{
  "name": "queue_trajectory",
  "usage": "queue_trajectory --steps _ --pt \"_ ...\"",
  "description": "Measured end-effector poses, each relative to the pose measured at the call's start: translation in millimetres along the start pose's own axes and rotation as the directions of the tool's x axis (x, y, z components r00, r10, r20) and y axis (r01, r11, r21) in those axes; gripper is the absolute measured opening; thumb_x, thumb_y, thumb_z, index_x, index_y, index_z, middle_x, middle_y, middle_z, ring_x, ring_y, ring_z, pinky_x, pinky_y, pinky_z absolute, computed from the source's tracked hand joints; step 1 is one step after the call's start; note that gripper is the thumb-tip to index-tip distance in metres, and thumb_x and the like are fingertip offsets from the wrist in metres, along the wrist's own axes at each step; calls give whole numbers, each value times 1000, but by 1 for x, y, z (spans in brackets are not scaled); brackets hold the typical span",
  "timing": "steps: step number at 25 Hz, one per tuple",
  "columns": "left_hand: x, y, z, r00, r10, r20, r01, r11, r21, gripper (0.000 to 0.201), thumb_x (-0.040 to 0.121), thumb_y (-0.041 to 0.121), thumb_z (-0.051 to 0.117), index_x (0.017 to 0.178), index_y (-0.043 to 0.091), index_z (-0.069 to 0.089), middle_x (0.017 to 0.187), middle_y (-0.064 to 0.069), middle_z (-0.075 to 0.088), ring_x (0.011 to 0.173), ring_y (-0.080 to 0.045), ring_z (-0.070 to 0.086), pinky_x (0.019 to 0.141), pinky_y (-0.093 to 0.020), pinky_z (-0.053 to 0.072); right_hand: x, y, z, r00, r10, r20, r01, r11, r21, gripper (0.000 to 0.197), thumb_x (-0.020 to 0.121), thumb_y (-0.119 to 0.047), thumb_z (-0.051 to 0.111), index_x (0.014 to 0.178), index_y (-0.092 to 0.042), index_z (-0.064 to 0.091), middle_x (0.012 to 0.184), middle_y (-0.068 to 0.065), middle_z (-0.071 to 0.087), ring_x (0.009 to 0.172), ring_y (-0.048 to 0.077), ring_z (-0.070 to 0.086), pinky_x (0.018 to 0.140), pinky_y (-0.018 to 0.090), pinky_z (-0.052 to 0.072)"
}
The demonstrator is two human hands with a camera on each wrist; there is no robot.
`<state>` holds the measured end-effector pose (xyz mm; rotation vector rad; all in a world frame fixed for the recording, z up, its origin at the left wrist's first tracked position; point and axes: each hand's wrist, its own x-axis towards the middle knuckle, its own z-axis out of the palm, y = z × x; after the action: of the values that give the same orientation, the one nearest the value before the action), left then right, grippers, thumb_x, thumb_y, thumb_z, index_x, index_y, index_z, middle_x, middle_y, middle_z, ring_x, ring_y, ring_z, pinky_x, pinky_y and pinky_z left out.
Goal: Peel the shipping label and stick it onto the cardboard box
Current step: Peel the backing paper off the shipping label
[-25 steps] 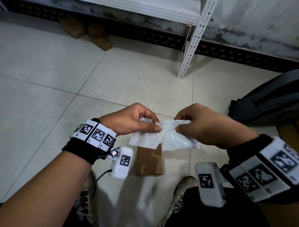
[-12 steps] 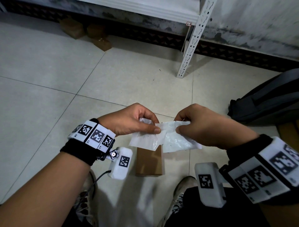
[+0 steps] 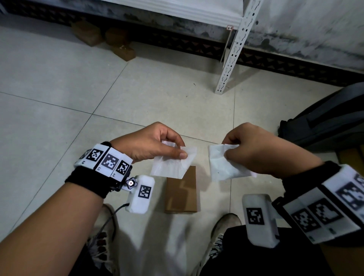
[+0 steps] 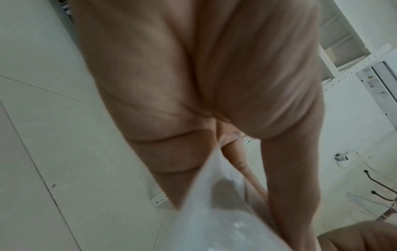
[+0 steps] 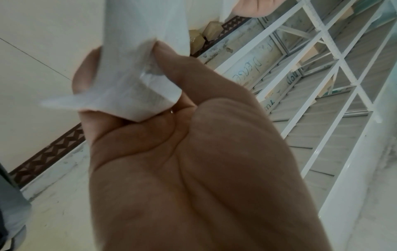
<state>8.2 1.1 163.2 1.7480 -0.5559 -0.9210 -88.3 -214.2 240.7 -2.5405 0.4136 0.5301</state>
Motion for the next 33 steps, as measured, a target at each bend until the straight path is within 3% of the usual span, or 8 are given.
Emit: queue_trajectory --steps 7,10,13,18,23,28,30,33 --pt "6 -7 5 999 -39 -21 40 998 53 12 77 17 83 82 6 79 81 -11 76 67 -10 67 62 -19 51 6 5 3 998 3 -69 -5 1000 -29 22 76 -7 54 78 -11 75 79 10 74 77 26 69 60 31 55" --pt "7 -13 6 999 -50 -11 51 997 62 17 75 19 84 86 6 80 84 -9 78 71 -12 70 66 -22 53 6 7 3 996 8 -85 -10 999 -32 21 77 -8 54 80 -10 74 79 10 73 76 25 68 58 27 52" --pt "8 -20 8 998 -55 25 53 997 61 20 72 15 87 90 10 81 91 -10 79 80 -20 74 73 -26 56 7 9 4 994 -13 -109 7 998 -57 22 75 -8 54 83 -5 74 81 15 74 79 31 69 63 36 57" --pt "13 -30 11 998 -35 55 24 981 194 17 79 5 79 92 16 82 88 6 78 81 -1 70 74 -13 47 10 12 5 992 -32 -120 22 996 -81 23 75 -8 53 85 -3 73 82 18 73 81 35 69 64 40 59" --pt "16 -37 16 999 27 19 -29 997 67 19 83 -1 74 100 6 80 100 2 80 98 -4 72 87 -15 49 9 13 5 991 -44 -129 32 995 -96 24 74 -9 53 86 0 73 84 22 73 83 39 68 68 44 60" --pt "16 -40 18 1000 22 22 -23 999 46 35 76 0 81 109 12 77 98 -3 76 84 -11 68 80 -23 56 10 13 7 987 -65 -144 51 993 -102 31 72 -10 53 91 6 71 92 28 72 92 44 67 68 49 59" --pt "16 -40 18 999 41 18 -42 997 68 39 74 0 82 110 16 76 106 -8 75 85 -15 67 85 -28 55 10 14 7 987 -65 -145 50 993 -103 33 71 -12 53 91 6 71 94 29 72 92 45 67 69 51 59" --pt "17 -39 21 998 54 -11 -54 998 26 47 71 -4 83 113 15 73 104 -7 71 78 -8 64 80 -19 53 11 15 8 986 -68 -155 51 992 -111 31 70 -12 53 89 5 70 94 28 72 79 44 67 68 52 59"
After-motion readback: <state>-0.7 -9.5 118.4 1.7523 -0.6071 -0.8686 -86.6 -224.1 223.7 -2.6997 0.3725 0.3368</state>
